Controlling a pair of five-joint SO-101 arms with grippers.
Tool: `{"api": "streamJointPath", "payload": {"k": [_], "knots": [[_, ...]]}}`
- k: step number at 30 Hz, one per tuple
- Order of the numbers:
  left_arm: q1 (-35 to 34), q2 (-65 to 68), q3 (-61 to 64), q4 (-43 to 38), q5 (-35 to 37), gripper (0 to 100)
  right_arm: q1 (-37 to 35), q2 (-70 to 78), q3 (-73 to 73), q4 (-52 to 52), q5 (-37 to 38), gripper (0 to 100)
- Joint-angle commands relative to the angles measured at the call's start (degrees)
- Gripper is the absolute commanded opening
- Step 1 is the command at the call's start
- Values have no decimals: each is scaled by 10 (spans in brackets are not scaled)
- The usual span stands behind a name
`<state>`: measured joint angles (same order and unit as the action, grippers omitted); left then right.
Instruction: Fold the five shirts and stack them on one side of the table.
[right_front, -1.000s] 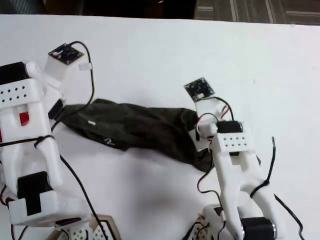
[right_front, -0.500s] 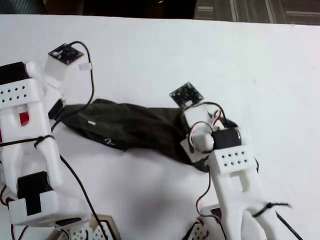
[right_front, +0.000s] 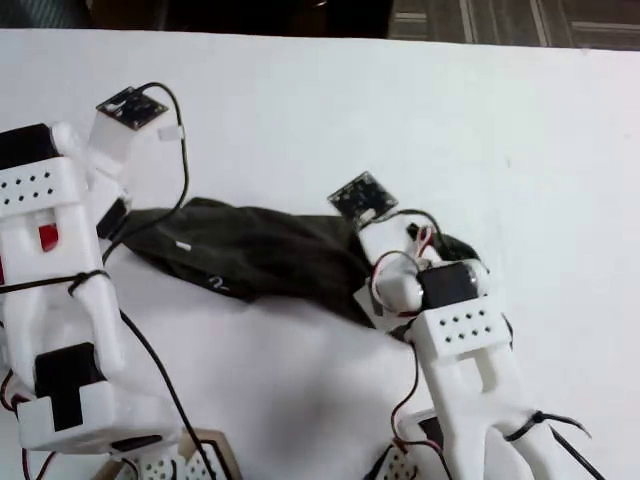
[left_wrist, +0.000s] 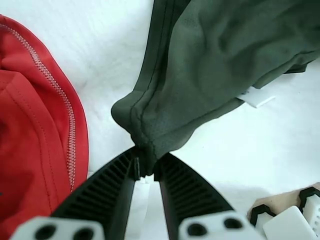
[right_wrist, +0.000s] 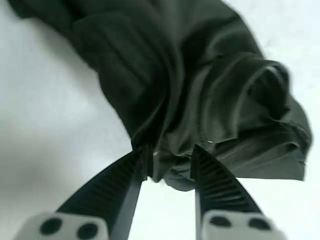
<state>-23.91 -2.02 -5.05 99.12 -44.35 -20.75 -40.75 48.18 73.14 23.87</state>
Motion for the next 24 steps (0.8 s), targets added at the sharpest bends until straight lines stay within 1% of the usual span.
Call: {"api": "streamJointPath", "payload": {"k": [1, 9, 15, 20, 24], "knots": [[3, -4, -7, -5, 0, 25, -31, -21, 8, 0, 0, 127], [3, -4, -4, -5, 0, 25, -38, -27, 5, 6, -1, 129], [3, -4, -6, -5, 0, 25, -38, -27, -45, 59, 4, 131], [3, -4, -7, -5, 0, 25, -39, -22, -32, 65, 5, 131], [3, -4, -6, -5, 0, 25, -77, -22, 4, 53, 2, 131]]}}
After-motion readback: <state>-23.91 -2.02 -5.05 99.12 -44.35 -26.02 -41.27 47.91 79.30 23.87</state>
